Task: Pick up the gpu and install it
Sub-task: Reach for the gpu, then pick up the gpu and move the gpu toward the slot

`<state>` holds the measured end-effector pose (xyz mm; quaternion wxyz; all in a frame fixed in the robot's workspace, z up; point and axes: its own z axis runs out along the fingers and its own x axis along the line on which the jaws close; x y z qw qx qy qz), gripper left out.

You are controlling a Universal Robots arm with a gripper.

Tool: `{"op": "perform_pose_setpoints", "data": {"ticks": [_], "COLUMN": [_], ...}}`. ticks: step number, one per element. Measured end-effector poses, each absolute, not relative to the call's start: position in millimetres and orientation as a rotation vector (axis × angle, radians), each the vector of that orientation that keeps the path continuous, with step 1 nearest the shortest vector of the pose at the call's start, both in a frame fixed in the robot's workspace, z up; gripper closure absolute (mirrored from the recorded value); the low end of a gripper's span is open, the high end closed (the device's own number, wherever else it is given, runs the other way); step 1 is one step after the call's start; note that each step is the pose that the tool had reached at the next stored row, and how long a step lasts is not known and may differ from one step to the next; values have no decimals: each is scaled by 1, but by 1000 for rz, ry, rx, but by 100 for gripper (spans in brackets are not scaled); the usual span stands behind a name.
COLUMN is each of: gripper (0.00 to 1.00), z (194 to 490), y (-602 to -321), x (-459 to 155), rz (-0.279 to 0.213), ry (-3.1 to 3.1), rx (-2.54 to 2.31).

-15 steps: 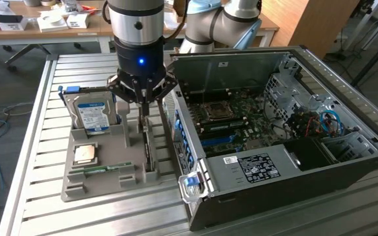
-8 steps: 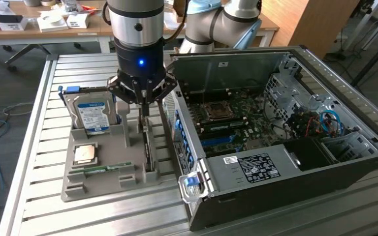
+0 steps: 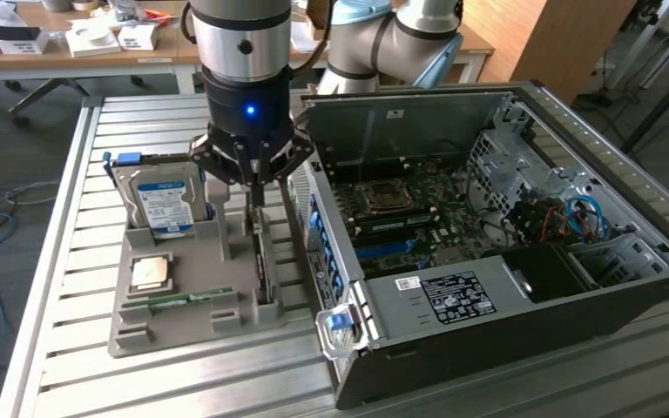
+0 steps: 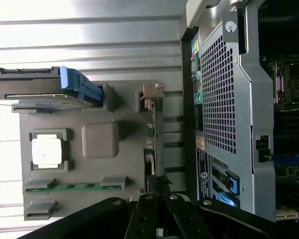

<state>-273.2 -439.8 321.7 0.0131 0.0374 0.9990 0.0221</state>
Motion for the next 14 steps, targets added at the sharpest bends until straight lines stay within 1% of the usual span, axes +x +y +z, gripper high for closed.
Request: {"op": "perform_pose_setpoints", "data": {"ticks": [9, 14], "gripper": [89, 89], "z": [322, 322], "y": [-449, -449], "x": [-273, -273], "rz": [69, 69], "ry": [3113, 3113], "rx": [116, 117]}}
